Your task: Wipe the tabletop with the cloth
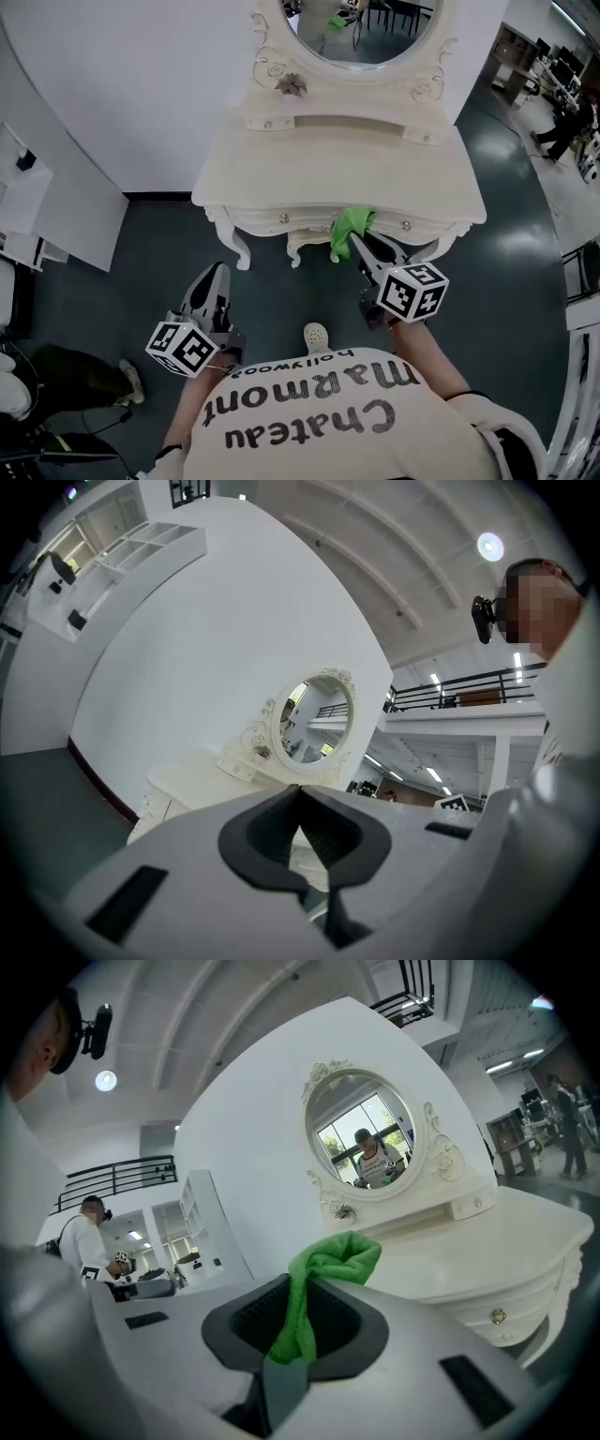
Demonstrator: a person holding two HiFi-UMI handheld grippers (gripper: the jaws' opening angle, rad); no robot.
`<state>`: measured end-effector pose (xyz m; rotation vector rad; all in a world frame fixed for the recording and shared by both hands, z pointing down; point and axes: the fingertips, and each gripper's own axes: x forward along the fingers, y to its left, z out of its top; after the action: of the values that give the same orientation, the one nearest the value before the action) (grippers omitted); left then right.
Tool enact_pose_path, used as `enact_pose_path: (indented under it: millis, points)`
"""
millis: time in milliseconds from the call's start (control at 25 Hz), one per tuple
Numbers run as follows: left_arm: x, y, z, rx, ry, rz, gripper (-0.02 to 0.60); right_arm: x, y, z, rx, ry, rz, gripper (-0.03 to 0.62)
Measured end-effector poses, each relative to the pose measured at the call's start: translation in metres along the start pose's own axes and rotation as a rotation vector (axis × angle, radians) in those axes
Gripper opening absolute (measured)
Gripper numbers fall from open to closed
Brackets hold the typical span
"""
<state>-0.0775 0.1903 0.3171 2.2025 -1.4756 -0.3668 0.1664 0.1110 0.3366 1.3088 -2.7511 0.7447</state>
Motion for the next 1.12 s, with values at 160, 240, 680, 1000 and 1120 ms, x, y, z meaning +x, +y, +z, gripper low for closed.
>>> enact_pose_path:
  millis: [160,240,680,1000,1120]
  points:
    - [0.042,0.010,0.009,0.006,-0.015,0.014,0.009,0.026,-0.027,0.023,-0.026,0.009,0.006,0.067]
    - [0.062,0.014,0.011,-0.012,-0.019,0.018,0.008,0.038,-0.041,0.031,-0.041,0.021,0.004,0.067]
    - [0.120,0.031,0.005,-0.011,0.001,0.057,0.009,0.091,-0.089,0.037,-0.010,0.061,0.033,0.067]
    - [0.171,0.053,0.015,-0.026,0.020,0.011,0.009,0.129,-0.115,0.041,0.043,0.064,-0.009,0.067]
    - [0.197,0.065,0.014,-0.007,0.068,-0.006,0.009,0.144,-0.128,0.044,0.054,0.087,-0.049,0.067]
